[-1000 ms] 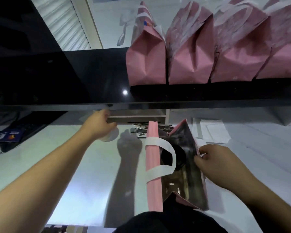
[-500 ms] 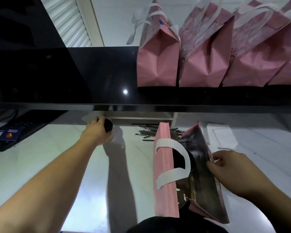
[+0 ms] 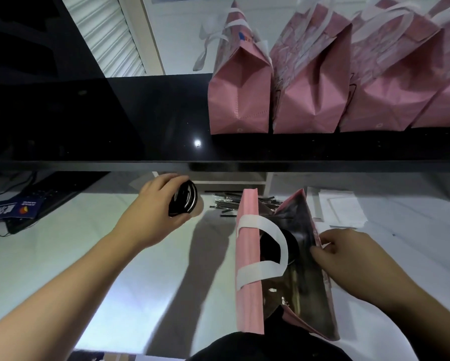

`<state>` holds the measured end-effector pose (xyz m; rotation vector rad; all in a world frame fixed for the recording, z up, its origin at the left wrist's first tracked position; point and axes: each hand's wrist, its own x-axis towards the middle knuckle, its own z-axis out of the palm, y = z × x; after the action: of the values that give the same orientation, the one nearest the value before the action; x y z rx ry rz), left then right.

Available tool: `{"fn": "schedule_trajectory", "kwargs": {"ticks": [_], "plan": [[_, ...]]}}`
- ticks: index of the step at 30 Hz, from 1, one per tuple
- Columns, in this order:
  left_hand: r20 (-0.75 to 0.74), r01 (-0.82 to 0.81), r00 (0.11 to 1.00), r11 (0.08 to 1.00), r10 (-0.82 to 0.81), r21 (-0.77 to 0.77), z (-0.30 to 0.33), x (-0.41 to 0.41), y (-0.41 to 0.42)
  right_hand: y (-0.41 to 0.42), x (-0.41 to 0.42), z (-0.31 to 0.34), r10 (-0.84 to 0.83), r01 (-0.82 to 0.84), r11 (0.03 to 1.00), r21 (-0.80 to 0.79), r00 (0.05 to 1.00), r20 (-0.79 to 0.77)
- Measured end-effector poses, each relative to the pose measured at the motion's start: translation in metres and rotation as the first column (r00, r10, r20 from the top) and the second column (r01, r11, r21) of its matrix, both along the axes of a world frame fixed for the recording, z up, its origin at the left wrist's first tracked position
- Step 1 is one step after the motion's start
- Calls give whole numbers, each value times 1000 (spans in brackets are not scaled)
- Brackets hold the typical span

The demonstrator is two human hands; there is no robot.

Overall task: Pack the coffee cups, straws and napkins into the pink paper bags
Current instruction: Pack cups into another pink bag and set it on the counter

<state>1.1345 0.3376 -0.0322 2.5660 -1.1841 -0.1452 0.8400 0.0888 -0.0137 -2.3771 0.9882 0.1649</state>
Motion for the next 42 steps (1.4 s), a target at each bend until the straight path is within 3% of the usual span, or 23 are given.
{"fn": "schedule_trajectory", "kwargs": {"ticks": [5,9,14,19,28,35,42], "plan": [[123,131,987,968,-106,-213,69,-62,-8,4,-6,2,0,-1,998,67,1000,24],[135,285,956,928,-259,-240,104,-107,-33,5,-10,5,28,-29,999,41,999,24],[35,489,872,865,-488,-115,95,-140,-68,2,-14,9,23,-24,997,70,1000,16],[-49,568,822,815,-567,115,59,-151,-94,-3,-19,6,9,-10,999,52,1000,11],[-124,672,708,609,-695,421,7,-176,-123,-4,-21,2,12,-12,1000,-1,1000,24],[-168,690,684,555,-709,465,-25,-181,-126,-4,-26,5,15,-15,1000,-1,999,51],[-116,749,637,578,-762,323,-49,-174,-116,-3,-26,6,22,-22,1000,0,998,54]]}}
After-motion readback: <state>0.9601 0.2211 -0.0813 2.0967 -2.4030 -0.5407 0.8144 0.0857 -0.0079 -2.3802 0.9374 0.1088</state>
